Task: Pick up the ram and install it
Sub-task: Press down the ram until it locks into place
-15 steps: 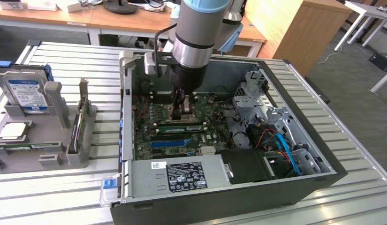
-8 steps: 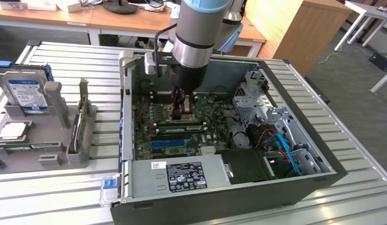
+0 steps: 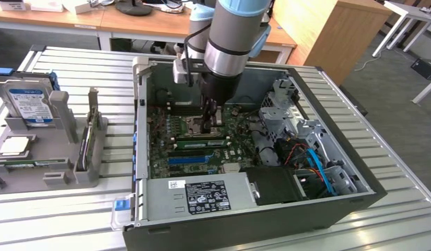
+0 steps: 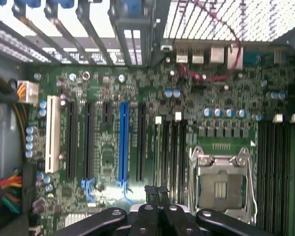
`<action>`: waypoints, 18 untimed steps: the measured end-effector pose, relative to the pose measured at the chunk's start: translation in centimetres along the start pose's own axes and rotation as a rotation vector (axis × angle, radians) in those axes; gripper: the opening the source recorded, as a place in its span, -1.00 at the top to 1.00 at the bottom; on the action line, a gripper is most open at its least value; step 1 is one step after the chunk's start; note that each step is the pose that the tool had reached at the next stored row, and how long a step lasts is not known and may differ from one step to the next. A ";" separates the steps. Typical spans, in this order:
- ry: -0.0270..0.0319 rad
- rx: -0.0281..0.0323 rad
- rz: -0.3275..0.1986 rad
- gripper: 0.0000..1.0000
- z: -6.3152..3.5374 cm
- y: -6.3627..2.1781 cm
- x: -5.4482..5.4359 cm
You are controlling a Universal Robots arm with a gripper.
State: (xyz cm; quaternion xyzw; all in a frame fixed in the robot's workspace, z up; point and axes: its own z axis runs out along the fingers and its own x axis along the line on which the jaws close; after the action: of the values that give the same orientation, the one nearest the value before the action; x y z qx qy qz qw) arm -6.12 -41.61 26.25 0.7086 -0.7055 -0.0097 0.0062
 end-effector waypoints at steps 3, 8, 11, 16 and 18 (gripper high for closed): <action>0.0000 0.0000 0.000 0.79 -0.01 -0.75 0.0; 0.0000 0.0000 0.000 0.79 -0.03 -1.33 0.0; -0.0001 0.0000 0.000 0.79 -0.03 -1.33 0.0; -0.0001 0.0000 0.000 0.79 -0.03 -1.33 0.0; -0.0001 -0.0001 0.000 0.79 -0.03 -1.33 0.0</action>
State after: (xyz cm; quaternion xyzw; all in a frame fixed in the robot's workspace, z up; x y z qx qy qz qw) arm -4.79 -41.61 26.25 0.7087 -0.7055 -0.0097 0.0062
